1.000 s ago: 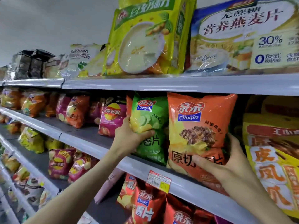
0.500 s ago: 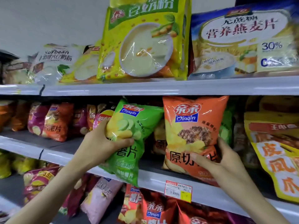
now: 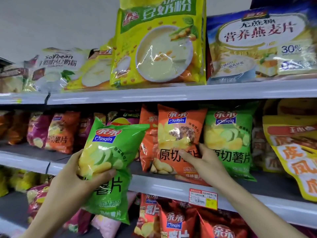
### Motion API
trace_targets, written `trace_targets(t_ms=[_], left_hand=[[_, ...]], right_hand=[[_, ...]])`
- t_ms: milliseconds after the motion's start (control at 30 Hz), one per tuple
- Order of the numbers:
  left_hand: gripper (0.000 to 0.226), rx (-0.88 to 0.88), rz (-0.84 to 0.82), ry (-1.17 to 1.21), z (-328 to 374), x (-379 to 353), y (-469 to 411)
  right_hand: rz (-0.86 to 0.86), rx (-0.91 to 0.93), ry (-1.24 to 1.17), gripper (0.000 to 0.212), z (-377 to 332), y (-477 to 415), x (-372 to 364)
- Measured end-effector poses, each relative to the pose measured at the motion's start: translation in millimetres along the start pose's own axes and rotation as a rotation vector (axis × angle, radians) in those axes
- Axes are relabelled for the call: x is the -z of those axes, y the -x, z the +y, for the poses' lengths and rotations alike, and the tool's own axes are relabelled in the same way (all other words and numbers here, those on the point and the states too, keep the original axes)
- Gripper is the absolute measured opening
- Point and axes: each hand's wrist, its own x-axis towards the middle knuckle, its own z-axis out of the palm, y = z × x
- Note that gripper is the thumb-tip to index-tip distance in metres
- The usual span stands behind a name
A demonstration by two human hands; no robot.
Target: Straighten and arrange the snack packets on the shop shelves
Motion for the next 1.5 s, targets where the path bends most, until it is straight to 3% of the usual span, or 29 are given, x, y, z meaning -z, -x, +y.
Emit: trace_targets(t_ms=[300,333,400,433,500,600,767,900,1033,1167,1367,1500], left_hand=[[0.097,-0.074,-0.114,0.167,25,-38,33],[0.091,-0.091,-0.123,0.184,31,-46,37],[0.081,-0.118,-0.104,0.201,43,-61,43],[0.083,-0.127,-0.096,0.208,48,-70,46],[0.094,-0.143,-0.101,0.245,59,-87,53],[0.097,-0.158,-0.146,0.287,80,-111,67],[0.099,-0.206,-0.263,0.282,116,-150,78],[0.068,-0.271,-0.368,0.289,147,-170,82],[0.046,-0.310,-0.443,0.247,176,-187,80],[0.055,-0.285,-0.495,0.311,192,-205,59],[0.087,-0.316,-0.431,0.326,187,-224,46],[0.088,-0.323,-0.424,0.297,165,-227,61]], right_hand=[[0.040,0.085,0.005,0.107,-4,29,2],[0.049,0.099,-0.028,0.108,-7,38,7],[0.009,0.133,-0.131,0.086,-13,59,19],[-0.035,0.143,-0.154,0.069,-16,71,24],[-0.155,0.129,-0.156,0.055,-17,88,34],[-0.285,0.111,-0.173,0.069,-20,100,47],[-0.281,0.111,-0.089,0.077,-16,104,91],[-0.365,0.079,0.034,0.056,-11,88,134],[-0.383,0.028,-0.009,0.048,-5,60,168],[-0.272,0.108,0.004,0.048,2,33,186],[-0.036,0.245,0.156,0.079,24,24,184],[-0.072,0.217,0.222,0.075,45,38,181]])
